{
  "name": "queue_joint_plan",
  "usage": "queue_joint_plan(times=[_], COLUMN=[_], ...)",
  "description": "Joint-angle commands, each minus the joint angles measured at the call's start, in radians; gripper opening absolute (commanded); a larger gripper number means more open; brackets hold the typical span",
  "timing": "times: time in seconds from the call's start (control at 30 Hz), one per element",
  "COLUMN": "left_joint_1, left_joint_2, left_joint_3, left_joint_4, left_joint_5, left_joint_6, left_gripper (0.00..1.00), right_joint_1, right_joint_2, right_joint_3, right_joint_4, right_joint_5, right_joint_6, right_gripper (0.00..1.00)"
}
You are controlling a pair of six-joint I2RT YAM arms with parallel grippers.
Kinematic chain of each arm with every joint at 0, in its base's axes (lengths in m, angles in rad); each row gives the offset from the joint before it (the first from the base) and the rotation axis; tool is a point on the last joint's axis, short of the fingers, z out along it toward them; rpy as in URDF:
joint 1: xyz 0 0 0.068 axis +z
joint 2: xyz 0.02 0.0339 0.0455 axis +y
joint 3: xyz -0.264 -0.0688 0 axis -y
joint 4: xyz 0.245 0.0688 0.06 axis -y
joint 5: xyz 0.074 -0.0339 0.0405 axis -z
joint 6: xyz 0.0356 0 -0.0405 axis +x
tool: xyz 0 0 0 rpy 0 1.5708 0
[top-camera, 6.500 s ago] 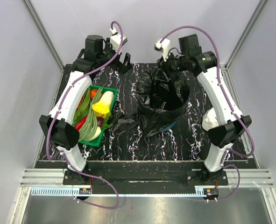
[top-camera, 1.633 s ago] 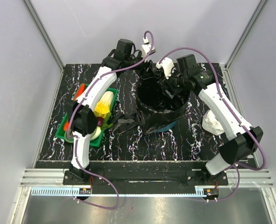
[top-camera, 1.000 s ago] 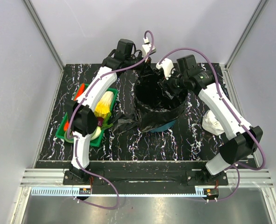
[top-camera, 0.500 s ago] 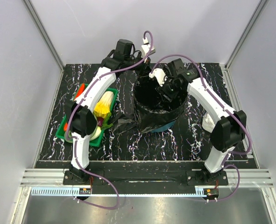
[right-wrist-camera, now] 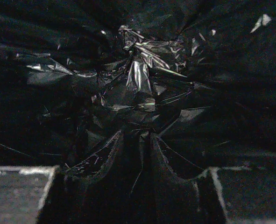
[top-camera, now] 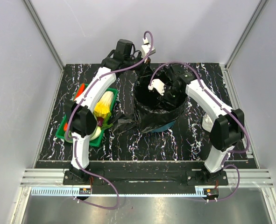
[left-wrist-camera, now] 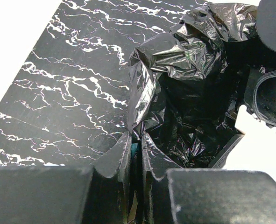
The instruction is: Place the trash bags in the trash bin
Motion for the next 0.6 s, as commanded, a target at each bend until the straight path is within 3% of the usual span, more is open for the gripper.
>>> queue_joint_plan(times=[0.0,0.57], left_joint_1=[-0.007,-0.015], left_joint_2=[-0.024,0.016], left_joint_3=[0.05,0.091], left_joint_4=[0.032,0.009], left_joint_5=[0.002,-0.02], left_joint_6=[0.028,0.046], left_gripper=[0.0,0.0], right_joint_1=[0.009,0.089], right_joint_2=[0.024,0.144], right_joint_3=[-0.007,-0.068], right_joint_4=[-0.034,-0.085], right_joint_5=[-0.005,0.22], right_joint_6=[-0.101,-0.334], right_gripper=[0.35,0.32])
